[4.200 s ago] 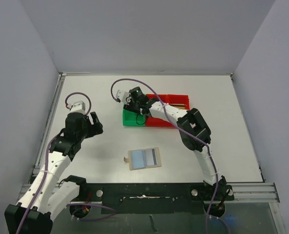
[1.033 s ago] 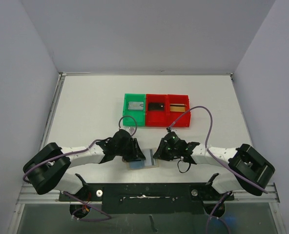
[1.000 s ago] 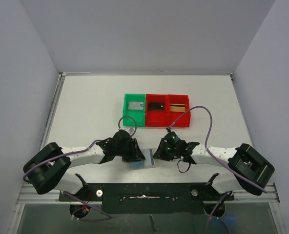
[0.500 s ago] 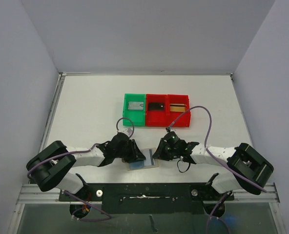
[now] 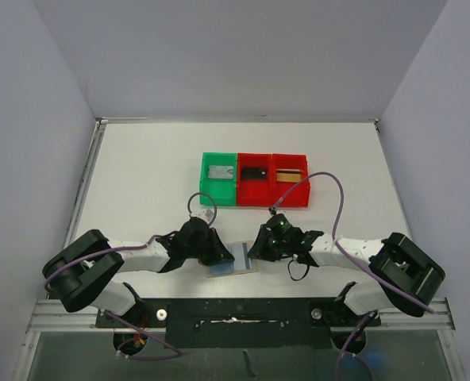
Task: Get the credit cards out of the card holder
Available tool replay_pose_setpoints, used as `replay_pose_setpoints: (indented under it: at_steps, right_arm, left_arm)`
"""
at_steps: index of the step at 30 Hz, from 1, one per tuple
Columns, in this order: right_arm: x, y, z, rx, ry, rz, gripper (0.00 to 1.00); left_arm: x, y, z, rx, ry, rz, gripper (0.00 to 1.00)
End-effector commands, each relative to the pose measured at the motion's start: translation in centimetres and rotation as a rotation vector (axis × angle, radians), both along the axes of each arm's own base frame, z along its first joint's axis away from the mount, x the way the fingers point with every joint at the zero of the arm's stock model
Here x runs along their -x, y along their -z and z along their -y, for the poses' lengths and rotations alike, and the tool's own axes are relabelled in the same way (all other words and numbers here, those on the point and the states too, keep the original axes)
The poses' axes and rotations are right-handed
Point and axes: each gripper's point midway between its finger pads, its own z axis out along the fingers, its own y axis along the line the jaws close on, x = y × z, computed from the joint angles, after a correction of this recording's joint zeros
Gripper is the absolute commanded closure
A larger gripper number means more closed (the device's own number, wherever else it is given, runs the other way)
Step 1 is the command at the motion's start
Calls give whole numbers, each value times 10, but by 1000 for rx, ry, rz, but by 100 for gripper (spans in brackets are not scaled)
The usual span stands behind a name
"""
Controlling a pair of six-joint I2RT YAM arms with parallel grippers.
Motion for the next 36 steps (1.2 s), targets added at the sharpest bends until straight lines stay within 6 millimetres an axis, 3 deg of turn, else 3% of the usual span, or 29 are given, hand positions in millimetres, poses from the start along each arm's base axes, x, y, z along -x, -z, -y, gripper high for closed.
replay_pose_setpoints:
  at_steps: [1, 10, 21, 23, 29, 36]
  right_arm:
    - [-7, -20, -16, -50, -42, 43, 82]
    - [-12, -34, -28, -94, -91, 85, 81]
    - [-5, 5, -12, 62, -68, -20, 82]
    - [-4, 7, -10, 72, -61, -26, 82]
    - [-2, 10, -12, 63, -70, -34, 82]
    - [0, 12, -12, 61, -67, -44, 83]
  left_arm:
    - [-4, -15, 7, 42, 16, 60, 100]
    - [-4, -20, 2, 26, 10, 68, 100]
    - [-5, -20, -6, 7, -9, 73, 100]
    - [-6, -21, -8, 9, -17, 76, 100]
    - [-6, -23, -2, 39, -4, 71, 86]
    - [-3, -24, 3, 145, -51, 29, 89]
